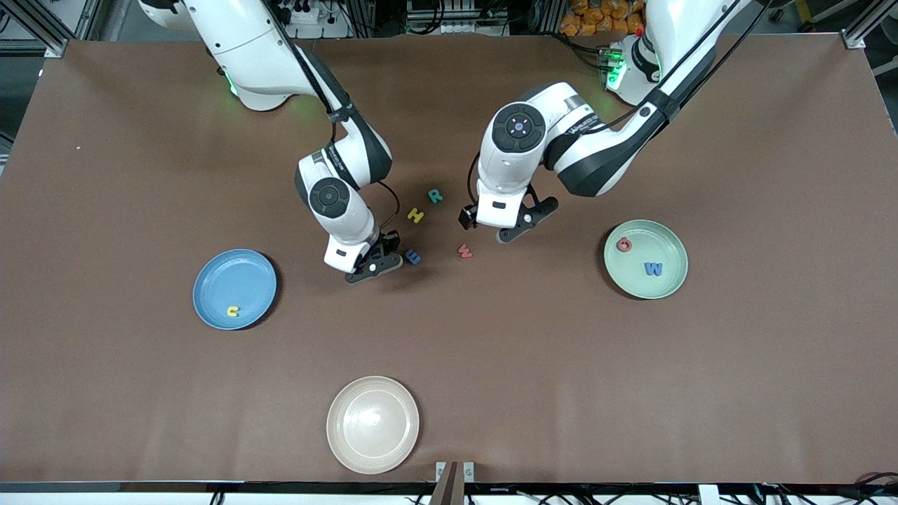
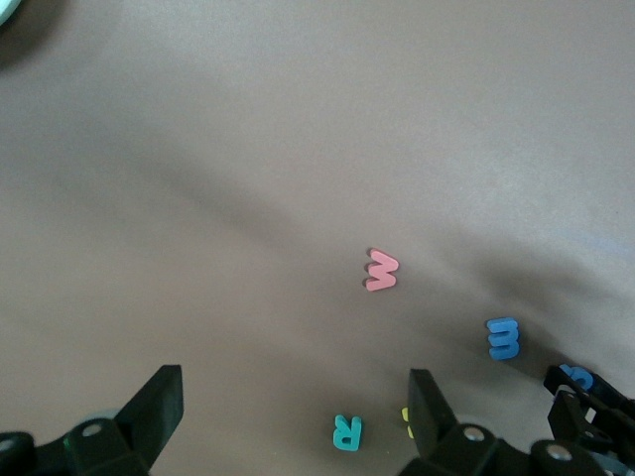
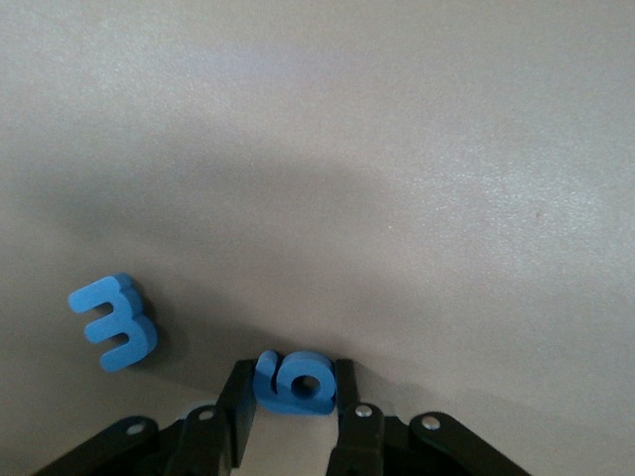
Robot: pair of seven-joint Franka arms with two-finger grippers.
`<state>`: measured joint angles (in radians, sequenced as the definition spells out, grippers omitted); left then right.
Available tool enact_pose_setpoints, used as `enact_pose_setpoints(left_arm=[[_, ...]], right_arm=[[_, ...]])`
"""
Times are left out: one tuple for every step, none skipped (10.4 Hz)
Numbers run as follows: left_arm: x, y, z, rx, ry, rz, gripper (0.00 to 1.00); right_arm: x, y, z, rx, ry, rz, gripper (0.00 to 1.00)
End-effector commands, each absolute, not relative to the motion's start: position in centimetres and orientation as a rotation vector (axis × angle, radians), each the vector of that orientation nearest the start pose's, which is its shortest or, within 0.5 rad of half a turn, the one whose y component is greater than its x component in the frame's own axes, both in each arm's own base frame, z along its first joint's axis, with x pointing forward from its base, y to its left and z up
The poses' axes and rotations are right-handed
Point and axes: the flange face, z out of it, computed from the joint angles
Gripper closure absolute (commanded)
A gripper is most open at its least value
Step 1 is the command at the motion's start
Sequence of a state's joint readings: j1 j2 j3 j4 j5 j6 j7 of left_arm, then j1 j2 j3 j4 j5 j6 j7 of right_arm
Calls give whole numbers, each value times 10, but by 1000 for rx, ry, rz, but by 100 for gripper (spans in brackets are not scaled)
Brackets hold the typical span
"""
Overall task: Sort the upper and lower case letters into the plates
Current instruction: 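Carry the 9 onto the blue plate and open the right gripper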
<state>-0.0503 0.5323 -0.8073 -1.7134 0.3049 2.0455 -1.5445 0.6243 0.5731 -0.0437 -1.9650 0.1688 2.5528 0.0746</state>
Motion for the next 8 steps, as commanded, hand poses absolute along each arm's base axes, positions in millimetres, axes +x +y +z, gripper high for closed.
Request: enact_pose_setpoints(left_arm=[[479, -447, 356, -3010, -962, 205, 0], [478, -448, 354, -3010, -949, 197, 0], [477, -448, 350, -3006, -941, 199, 0], [466, -458, 348, -3005, -911, 201, 0], [458, -464, 345, -2994, -913, 205, 0], [441, -481, 335, -2984, -907, 232, 0], [423, -499, 326, -2967, -915, 251, 0], [403, -514, 319, -2951, -914, 256, 0]], right_arm=[[531, 327, 184, -3040, -574, -19, 100], [544, 317, 197, -3049, -557, -58, 100], [556, 305, 211, -3062, -580, -80, 100], [569, 287, 224, -3081, -622, -71, 100], [581, 265, 237, -3091, -677, -55, 100], [591, 242, 246, -3098, -711, -57, 100], [599, 221, 251, -3099, -750, -57, 100], [608, 191, 251, -3102, -779, -42, 100]])
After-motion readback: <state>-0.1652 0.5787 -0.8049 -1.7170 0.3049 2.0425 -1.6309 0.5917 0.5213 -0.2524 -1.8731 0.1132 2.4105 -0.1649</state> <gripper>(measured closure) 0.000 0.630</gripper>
